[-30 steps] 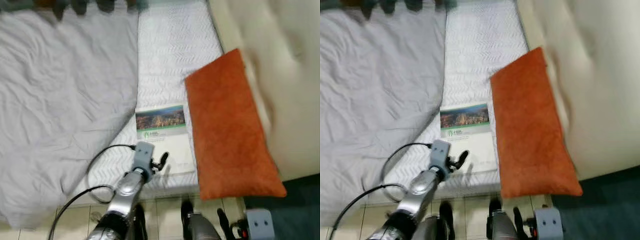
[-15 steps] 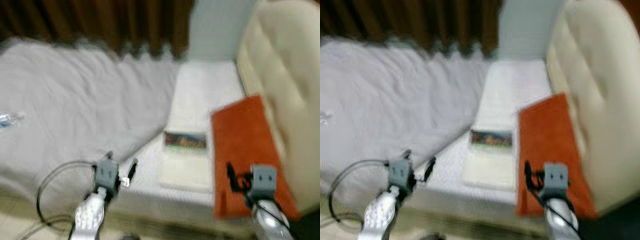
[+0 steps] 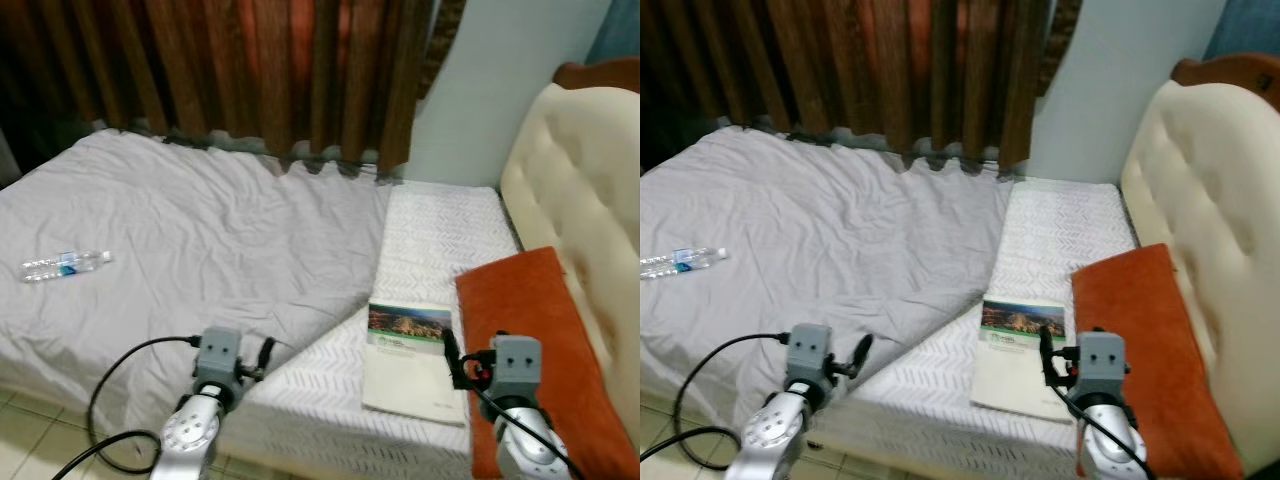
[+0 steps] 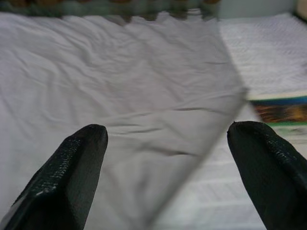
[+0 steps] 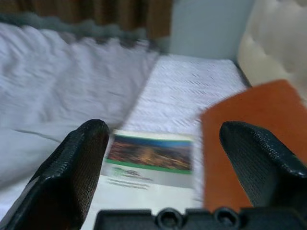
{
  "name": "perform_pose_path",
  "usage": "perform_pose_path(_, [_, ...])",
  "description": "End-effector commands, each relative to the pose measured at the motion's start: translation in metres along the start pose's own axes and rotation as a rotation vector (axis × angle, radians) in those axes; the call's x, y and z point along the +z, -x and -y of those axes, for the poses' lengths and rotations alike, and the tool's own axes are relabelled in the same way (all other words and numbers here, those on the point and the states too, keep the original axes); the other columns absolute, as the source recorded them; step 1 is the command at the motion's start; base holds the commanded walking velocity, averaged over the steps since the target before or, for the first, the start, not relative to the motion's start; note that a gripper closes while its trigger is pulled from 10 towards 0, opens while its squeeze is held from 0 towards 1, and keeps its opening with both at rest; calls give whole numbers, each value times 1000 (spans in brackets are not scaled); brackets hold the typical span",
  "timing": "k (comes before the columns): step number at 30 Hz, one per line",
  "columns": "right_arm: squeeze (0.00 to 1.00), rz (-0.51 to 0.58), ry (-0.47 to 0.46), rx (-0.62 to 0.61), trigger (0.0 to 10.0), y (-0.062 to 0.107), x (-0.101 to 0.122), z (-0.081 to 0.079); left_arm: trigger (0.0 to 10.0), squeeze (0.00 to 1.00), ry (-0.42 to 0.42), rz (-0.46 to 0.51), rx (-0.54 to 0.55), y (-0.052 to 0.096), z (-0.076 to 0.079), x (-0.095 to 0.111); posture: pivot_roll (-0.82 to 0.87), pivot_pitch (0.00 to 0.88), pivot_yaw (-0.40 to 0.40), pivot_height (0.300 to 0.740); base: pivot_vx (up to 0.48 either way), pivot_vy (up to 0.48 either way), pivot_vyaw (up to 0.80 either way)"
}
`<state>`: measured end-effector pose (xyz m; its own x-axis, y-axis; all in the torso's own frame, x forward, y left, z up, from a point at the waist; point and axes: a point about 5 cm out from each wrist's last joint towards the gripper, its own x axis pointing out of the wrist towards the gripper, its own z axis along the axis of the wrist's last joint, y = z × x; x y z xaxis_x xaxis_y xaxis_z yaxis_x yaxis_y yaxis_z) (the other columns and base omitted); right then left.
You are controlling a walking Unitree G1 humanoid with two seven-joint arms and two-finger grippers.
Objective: Clean up the room
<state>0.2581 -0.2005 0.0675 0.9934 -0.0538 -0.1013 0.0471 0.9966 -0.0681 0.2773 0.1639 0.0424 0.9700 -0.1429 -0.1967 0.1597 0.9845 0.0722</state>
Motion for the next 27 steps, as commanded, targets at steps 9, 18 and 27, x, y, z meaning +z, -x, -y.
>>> perform_pose_path(9, [0, -44, 4, 16, 10000, 2, -11, 1, 10000, 0, -19, 18, -6, -5, 5, 7, 3, 0, -35, 740, 0, 480, -178])
perform_pose_path(18, [0, -49, 16, 39, 10000, 0, -17, -2, 10000, 0, -14, 32, 26, -8, 5, 13, 11, 0, -36, 740, 0, 480, -344])
perform_pose_path(27, [0, -47, 20, 61, 10000, -3, -17, -1, 10000, 0, 7, 5, 47, -7, 10, 7, 12, 0, -52, 740, 0, 480, 0])
